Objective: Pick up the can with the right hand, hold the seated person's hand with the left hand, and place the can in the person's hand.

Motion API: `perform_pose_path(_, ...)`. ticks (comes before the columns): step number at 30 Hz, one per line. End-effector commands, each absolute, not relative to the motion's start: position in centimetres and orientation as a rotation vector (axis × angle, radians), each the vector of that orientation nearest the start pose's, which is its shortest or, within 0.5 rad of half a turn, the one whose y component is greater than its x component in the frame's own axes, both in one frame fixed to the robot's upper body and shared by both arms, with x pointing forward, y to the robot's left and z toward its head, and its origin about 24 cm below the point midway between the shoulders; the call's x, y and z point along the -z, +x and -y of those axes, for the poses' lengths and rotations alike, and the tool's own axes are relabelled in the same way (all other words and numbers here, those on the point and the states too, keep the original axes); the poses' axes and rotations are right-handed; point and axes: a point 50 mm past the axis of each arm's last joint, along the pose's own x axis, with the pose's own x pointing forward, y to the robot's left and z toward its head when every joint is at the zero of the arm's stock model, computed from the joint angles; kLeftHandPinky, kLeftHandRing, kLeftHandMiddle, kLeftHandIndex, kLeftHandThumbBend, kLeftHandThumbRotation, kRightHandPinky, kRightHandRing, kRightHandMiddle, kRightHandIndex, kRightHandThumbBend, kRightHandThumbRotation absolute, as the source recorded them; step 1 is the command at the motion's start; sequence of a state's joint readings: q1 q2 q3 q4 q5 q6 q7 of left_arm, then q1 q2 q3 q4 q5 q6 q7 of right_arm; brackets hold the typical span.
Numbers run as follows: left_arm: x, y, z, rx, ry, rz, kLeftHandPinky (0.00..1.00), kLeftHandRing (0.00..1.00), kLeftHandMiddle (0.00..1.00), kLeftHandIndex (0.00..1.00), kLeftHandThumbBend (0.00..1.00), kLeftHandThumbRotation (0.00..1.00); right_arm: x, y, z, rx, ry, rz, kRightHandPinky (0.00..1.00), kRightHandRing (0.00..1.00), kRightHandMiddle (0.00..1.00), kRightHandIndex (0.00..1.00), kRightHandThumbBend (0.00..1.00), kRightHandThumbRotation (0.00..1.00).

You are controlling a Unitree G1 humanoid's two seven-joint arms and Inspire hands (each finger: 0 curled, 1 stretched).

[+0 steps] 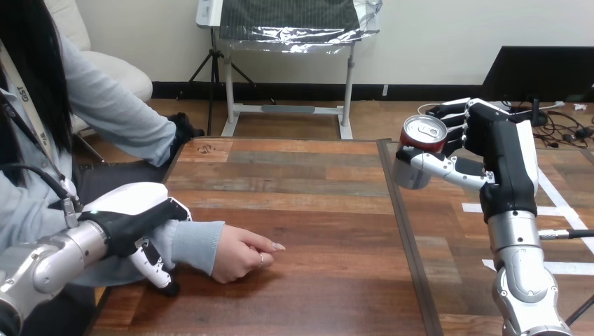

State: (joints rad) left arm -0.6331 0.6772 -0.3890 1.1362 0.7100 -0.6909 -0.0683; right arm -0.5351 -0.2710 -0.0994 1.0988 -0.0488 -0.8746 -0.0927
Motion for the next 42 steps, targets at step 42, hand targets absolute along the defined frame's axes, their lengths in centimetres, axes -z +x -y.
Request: perform_pose_path(42, -5.9, 33.2, -23.7, 0.563, 1.242, 0.105, 0.25, 0.30, 0.36, 0.37, 0.75, 0.00, -2.9, 32.2, 20.1, 0.011, -0.272, 0.222, 0.37, 0.43, 0.51, 0.53, 0.77, 0.00)
